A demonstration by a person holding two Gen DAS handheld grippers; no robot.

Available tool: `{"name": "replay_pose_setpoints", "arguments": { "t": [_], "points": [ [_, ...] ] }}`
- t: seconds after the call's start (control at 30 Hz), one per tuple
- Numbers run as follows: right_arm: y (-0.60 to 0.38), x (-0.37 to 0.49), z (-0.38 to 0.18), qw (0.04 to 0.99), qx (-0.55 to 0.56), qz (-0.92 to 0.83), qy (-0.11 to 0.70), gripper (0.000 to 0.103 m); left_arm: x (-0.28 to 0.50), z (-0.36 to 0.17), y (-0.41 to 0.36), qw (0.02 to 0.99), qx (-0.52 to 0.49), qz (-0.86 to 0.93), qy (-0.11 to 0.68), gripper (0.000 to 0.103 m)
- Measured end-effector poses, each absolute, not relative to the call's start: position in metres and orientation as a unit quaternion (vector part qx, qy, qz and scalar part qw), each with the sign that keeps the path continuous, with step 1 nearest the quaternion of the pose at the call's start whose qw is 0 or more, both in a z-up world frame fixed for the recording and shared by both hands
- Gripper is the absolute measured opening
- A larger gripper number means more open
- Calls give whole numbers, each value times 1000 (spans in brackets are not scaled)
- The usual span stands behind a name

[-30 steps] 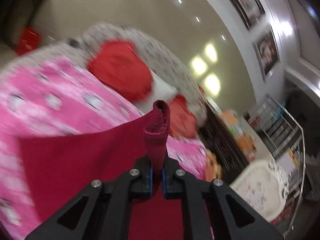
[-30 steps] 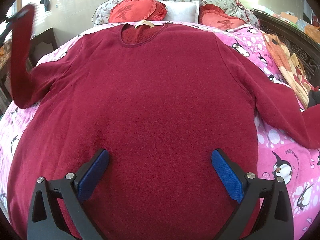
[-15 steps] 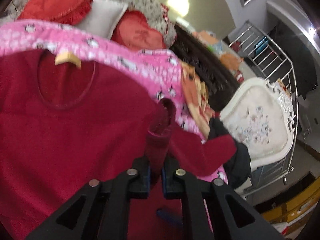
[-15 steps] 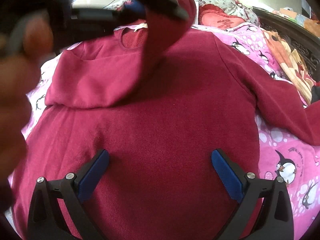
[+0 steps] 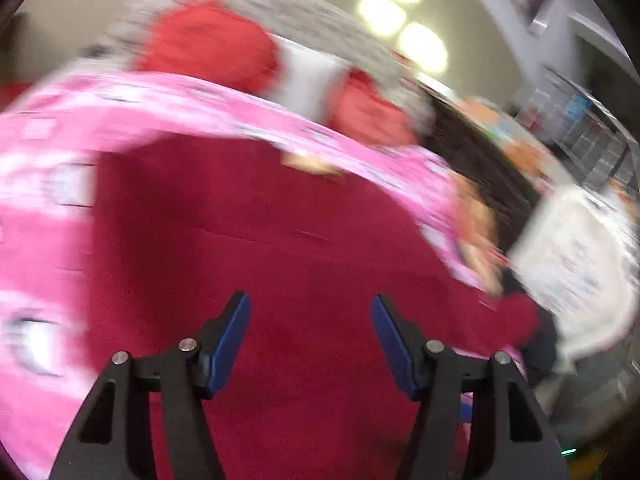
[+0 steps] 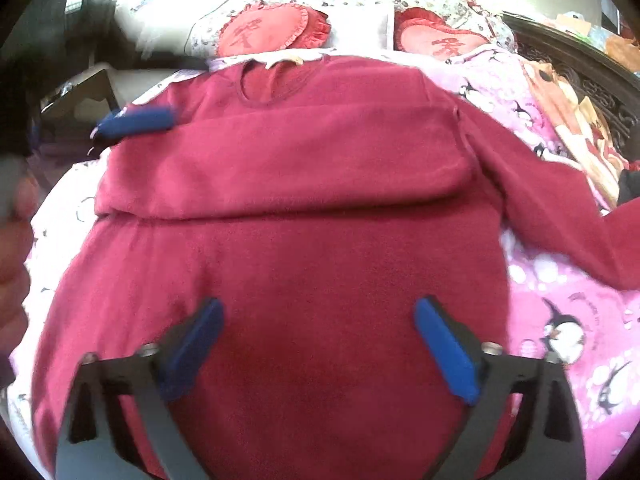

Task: Fold small clothes

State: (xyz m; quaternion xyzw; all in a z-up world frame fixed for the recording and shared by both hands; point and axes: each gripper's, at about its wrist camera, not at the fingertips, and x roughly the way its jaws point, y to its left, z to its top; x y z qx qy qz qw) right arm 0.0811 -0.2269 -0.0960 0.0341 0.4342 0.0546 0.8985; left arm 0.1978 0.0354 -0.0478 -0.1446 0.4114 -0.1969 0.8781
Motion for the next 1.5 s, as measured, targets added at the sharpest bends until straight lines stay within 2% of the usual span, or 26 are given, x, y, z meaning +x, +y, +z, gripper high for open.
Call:
{"name": "replay_pose_setpoints", "arguments": {
  "t": [0.1,0.2,0.3,0.33,0.4,0.47,0.57,0.63,0.7,0.77,0.8,0.9,1.03,1.2,1.27,1.3,1.37,1.47,1.5],
  "points": [
    [-233,83,-58,921,15,66,384,60,214,-64,83,883,-176,-125,416,66],
    [-238,111,-35,931,-19,79,355,60,229,-81,95,873,-197,-108,432,66],
    [-251,155,-53,911,-5,95,401,55,239,-100,93,855,-200,-89,469,67],
    [-259,170,-71,895,9,99,435,51,239,-101,90,859,-187,-88,469,67],
    [-270,185,-100,866,15,111,487,48,239,-100,83,862,-160,-92,472,71],
    [-269,176,-96,878,-23,133,459,49,238,-99,81,863,-151,-103,472,75],
    [-259,175,-95,861,-80,141,482,48,234,-95,79,869,-138,-102,464,75],
    [-258,179,-83,861,-74,127,488,43,223,-85,76,882,-129,-100,443,75],
    [-257,186,-58,884,-40,129,448,44,213,-79,69,889,-122,-100,430,75],
    [-255,198,-45,903,-9,138,407,53,204,-75,63,891,-120,-102,425,75],
    [-254,207,-49,900,-6,134,414,55,197,-73,59,890,-125,-108,425,75],
    [-254,238,-94,853,0,95,514,55,174,-69,51,890,-123,-122,422,75],
    [-257,218,-65,874,-12,103,475,48,142,-73,35,896,-92,-139,411,78],
    [-355,143,-14,931,5,20,365,48,120,-109,19,887,-69,-151,432,78],
    [-417,112,-7,941,17,-49,335,48,114,-111,17,893,-62,-153,419,82],
    [-445,101,-6,942,32,-73,325,48,113,-111,17,893,-65,-157,416,88],
    [-512,69,-12,940,87,-118,309,46,114,-114,15,890,-64,-158,423,89],
    [-581,44,-32,924,129,-158,325,34,116,-115,13,889,-60,-162,424,93],
    [-595,39,-39,919,145,-164,328,34,116,-115,13,889,-59,-161,424,93]
  ]
}}
